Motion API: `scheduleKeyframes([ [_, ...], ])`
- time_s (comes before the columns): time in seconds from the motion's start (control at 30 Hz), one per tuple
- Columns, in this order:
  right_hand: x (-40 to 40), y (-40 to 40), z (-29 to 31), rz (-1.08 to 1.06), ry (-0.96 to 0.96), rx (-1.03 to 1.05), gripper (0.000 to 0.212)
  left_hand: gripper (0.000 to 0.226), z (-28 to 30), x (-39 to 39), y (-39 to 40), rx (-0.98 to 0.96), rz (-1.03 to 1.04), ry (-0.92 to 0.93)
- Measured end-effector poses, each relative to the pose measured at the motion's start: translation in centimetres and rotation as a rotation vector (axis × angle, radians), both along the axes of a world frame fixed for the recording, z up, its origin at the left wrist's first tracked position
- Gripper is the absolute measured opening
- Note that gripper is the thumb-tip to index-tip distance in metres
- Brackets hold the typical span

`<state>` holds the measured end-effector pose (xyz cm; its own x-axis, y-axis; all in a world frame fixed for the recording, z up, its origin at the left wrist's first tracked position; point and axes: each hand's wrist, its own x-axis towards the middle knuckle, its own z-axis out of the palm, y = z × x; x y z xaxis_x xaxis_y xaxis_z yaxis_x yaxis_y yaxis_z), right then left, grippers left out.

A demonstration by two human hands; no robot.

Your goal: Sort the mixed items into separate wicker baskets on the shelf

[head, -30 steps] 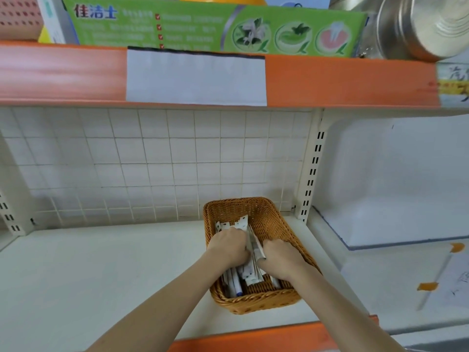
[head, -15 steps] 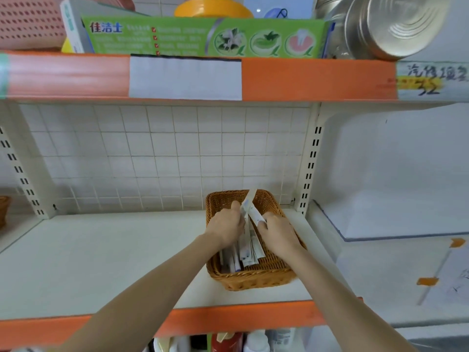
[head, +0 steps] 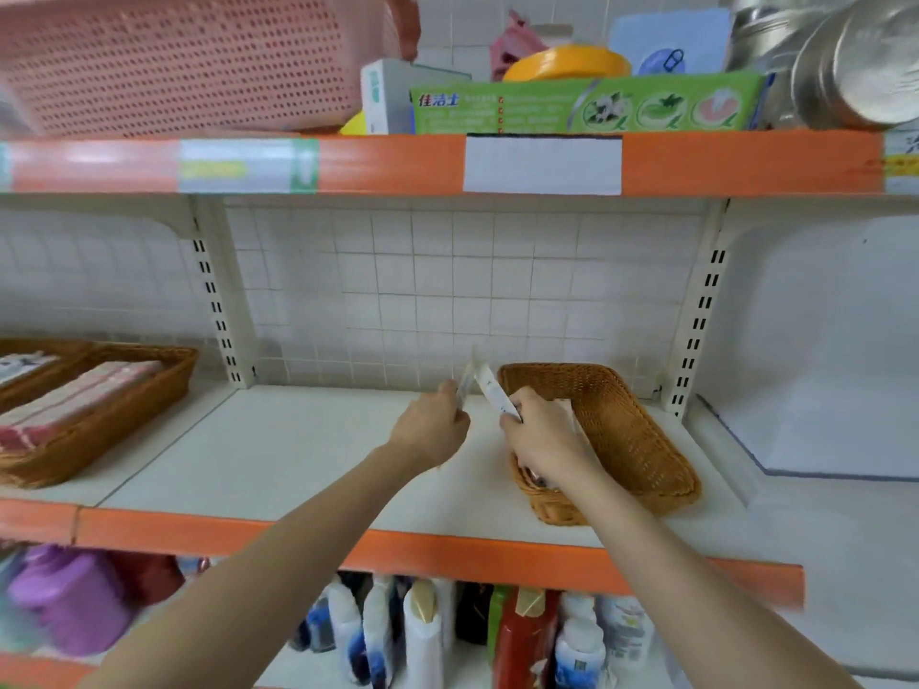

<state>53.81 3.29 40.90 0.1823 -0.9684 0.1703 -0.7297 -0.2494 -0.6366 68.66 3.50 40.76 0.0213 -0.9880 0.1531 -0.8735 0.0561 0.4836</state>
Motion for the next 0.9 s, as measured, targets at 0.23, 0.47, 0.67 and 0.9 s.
scheduleKeyframes([
  [0.23, 10.5, 3.5, -0.3, 0.109, -0.012, 0.155, 0.014, 0.026, -0.2, 10.9, 5.0, -0.012, 0.079, -0.095],
  [0.47, 20.2, 7.1, -0.4, 0.169, -0.162, 0.253, 0.016, 0.039, -0.8, 21.2, 8.9, 0.039, 0.136, -0.121],
  [0.67, 26.9, 8.4, -0.9, 0.179, -0.084, 0.218, 0.038, 0.035, -0.8, 28.1, 11.2, 0.082, 0.156, -0.091],
  [0.9, 32.9, 8.0, -0.5, 0.241, 0.113, 0.121, 0.03, 0.033, 0.1, 34.0, 12.0, 0.094, 0.264, -0.135],
])
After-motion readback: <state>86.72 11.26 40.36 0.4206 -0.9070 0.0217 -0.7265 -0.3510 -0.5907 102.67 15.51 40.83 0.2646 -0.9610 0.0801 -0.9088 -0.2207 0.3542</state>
